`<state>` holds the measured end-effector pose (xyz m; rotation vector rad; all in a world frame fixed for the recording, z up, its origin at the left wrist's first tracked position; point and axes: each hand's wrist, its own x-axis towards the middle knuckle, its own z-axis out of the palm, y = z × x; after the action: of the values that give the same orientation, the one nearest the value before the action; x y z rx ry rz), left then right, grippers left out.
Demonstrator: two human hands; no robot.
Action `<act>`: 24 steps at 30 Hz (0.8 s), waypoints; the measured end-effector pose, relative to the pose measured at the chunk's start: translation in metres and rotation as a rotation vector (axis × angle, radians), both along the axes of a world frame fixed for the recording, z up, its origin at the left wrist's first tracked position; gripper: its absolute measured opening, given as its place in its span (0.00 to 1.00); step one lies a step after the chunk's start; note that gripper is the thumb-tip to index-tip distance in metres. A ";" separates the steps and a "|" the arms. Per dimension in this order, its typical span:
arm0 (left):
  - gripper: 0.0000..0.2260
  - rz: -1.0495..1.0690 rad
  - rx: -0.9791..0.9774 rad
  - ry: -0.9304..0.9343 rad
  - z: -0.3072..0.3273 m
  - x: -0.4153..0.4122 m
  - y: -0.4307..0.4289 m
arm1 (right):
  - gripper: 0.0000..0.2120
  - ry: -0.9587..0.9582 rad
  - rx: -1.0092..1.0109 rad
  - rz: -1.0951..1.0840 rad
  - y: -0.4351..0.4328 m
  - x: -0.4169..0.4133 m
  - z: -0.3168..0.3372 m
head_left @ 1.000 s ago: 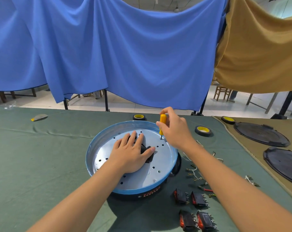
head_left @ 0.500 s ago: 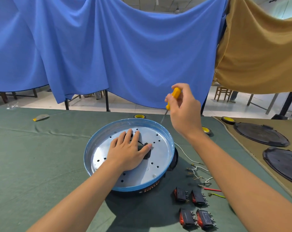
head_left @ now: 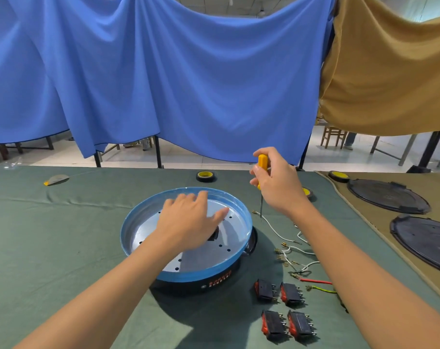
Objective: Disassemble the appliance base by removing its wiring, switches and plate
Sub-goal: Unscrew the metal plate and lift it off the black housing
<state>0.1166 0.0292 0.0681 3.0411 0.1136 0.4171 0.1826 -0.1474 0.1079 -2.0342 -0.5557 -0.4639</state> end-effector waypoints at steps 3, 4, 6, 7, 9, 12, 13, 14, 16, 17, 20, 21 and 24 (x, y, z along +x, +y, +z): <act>0.46 -0.142 -0.005 0.273 -0.002 -0.030 -0.011 | 0.08 0.016 -0.005 -0.002 -0.001 0.004 -0.004; 0.51 -0.165 -0.010 0.393 -0.002 -0.038 -0.011 | 0.09 0.021 -0.003 -0.002 -0.002 0.005 -0.004; 0.53 -0.190 -0.012 0.569 -0.001 -0.045 -0.009 | 0.08 0.028 0.001 0.003 -0.002 0.006 -0.006; 0.52 -0.202 -0.013 0.592 0.001 -0.045 -0.006 | 0.08 0.030 0.004 0.006 -0.001 0.006 -0.006; 0.46 -0.235 -0.001 0.558 0.002 -0.040 -0.004 | 0.07 0.033 0.003 0.009 0.002 0.005 -0.008; 0.39 -0.272 -0.012 0.491 0.003 -0.035 -0.004 | 0.07 0.044 -0.018 0.003 0.003 0.004 -0.010; 0.38 -0.270 -0.026 0.492 0.003 -0.034 -0.003 | 0.07 0.044 -0.021 0.002 0.003 0.004 -0.010; 0.38 -0.260 -0.047 0.493 0.005 -0.033 0.000 | 0.07 0.042 -0.018 0.002 0.003 0.003 -0.009; 0.37 -0.239 -0.117 0.477 0.008 -0.030 0.007 | 0.07 0.030 -0.018 -0.007 0.000 0.003 -0.007; 0.38 -0.231 -0.159 0.460 0.010 -0.028 0.011 | 0.08 0.027 -0.031 -0.027 -0.001 0.004 -0.006; 0.39 -0.207 -0.269 0.377 0.016 -0.022 0.020 | 0.11 0.051 -0.120 -0.128 -0.005 0.009 -0.004; 0.38 -0.201 -0.296 0.352 0.018 -0.019 0.022 | 0.11 0.071 -0.159 -0.157 -0.006 0.011 -0.004; 0.38 -0.167 -0.333 0.312 0.025 -0.009 0.029 | 0.10 0.128 -0.343 -0.203 -0.008 0.015 -0.009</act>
<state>0.1078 0.0582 0.0933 2.7319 -0.0500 -0.0840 0.1975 -0.1555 0.0992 -2.4439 -0.3707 -0.3725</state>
